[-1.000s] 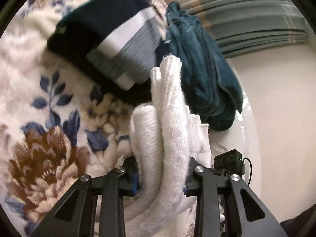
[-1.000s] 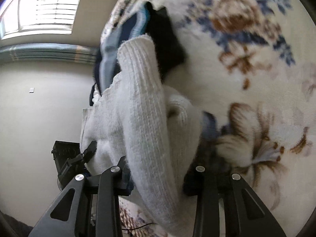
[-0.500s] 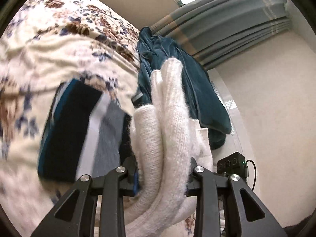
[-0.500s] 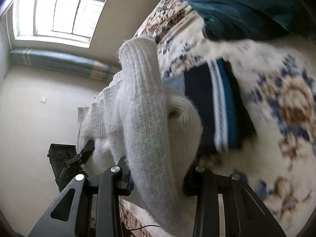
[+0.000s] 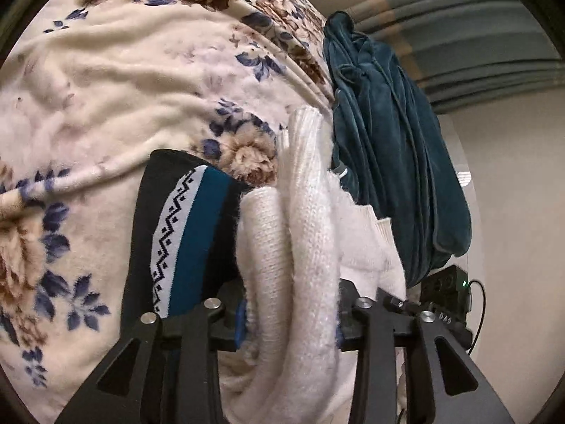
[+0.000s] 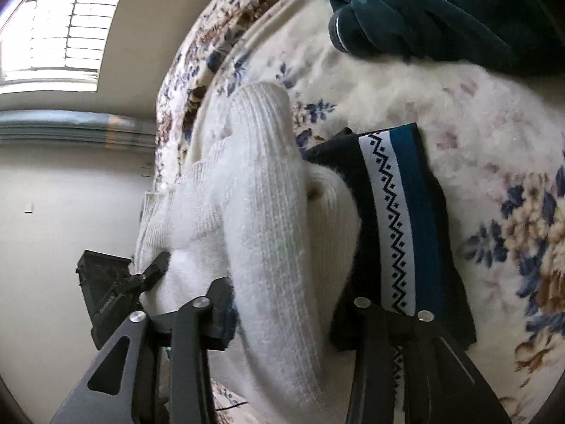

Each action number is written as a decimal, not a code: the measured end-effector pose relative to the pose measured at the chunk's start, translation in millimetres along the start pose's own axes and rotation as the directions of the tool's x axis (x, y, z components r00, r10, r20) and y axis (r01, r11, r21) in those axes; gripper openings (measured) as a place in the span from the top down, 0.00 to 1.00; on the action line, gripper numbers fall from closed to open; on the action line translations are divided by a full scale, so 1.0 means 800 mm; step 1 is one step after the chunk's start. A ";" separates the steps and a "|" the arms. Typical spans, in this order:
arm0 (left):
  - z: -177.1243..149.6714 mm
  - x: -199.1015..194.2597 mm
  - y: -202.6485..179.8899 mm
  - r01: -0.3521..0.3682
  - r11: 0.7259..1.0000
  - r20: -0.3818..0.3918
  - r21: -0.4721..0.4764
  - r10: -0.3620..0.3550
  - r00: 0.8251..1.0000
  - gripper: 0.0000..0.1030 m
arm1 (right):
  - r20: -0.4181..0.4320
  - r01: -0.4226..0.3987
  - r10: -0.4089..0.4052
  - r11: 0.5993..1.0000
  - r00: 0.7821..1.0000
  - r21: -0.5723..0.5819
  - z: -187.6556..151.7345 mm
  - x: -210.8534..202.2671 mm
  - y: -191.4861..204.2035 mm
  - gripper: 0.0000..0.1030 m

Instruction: Fold small clothes

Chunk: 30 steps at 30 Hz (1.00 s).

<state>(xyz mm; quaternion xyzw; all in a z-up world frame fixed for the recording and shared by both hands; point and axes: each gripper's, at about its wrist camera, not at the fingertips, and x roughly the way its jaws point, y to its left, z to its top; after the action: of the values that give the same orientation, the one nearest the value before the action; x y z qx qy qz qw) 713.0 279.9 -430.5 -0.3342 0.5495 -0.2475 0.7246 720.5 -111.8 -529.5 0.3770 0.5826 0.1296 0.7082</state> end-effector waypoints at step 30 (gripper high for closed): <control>-0.179 -0.122 -0.171 -0.695 0.700 0.333 0.166 0.624 0.708 0.14 | 0.477 0.735 -0.595 0.654 0.647 -0.181 -0.209 -0.193 0.145 0.00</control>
<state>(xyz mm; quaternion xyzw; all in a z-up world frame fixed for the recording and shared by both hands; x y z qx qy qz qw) 549.7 230.8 -289.8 -0.0362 0.4959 0.0004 0.8676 551.6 -64.5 -343.8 0.0130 0.4995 -0.1157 0.8585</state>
